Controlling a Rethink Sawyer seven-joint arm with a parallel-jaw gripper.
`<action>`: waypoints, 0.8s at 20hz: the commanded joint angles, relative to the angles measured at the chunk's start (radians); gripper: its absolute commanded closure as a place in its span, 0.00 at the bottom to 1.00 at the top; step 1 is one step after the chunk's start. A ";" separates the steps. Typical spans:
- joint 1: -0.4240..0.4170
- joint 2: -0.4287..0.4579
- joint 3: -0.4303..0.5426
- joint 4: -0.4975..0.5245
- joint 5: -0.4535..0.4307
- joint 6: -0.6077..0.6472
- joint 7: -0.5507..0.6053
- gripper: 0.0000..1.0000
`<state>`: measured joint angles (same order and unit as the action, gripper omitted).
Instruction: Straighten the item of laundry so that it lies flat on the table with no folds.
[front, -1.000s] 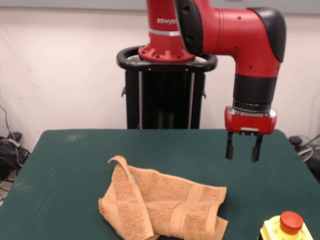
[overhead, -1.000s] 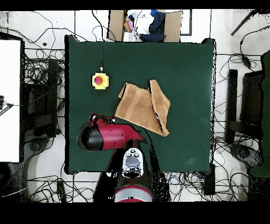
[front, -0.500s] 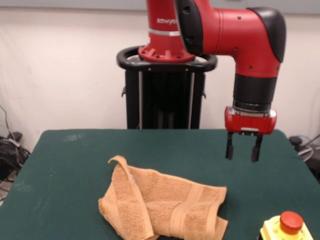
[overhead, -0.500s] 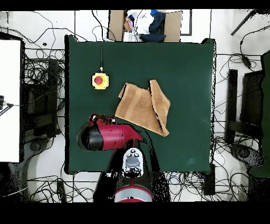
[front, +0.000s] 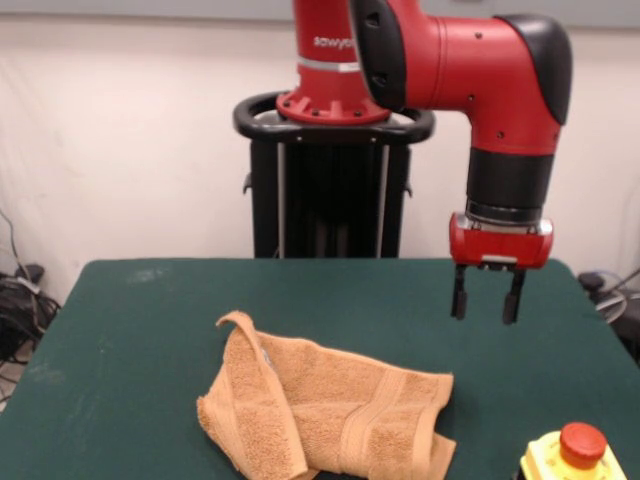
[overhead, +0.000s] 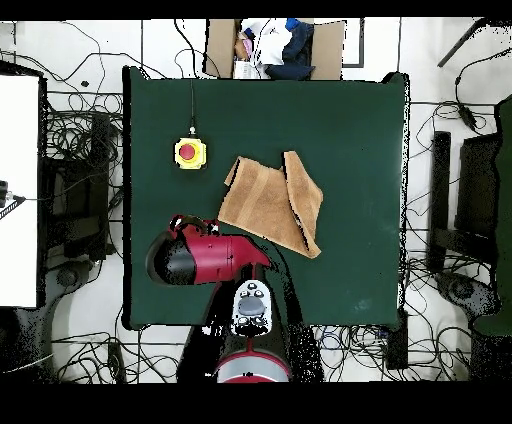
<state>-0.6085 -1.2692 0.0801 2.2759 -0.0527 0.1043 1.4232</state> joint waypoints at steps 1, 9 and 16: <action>-0.008 0.139 0.109 0.061 -0.080 -0.265 0.238 0.00; 0.067 0.201 0.027 -0.027 0.048 0.294 0.122 0.00; 0.082 0.284 0.016 -0.060 0.046 0.407 0.163 0.00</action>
<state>-0.5638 -1.0796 0.0772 2.2450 -0.0342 0.3822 1.4271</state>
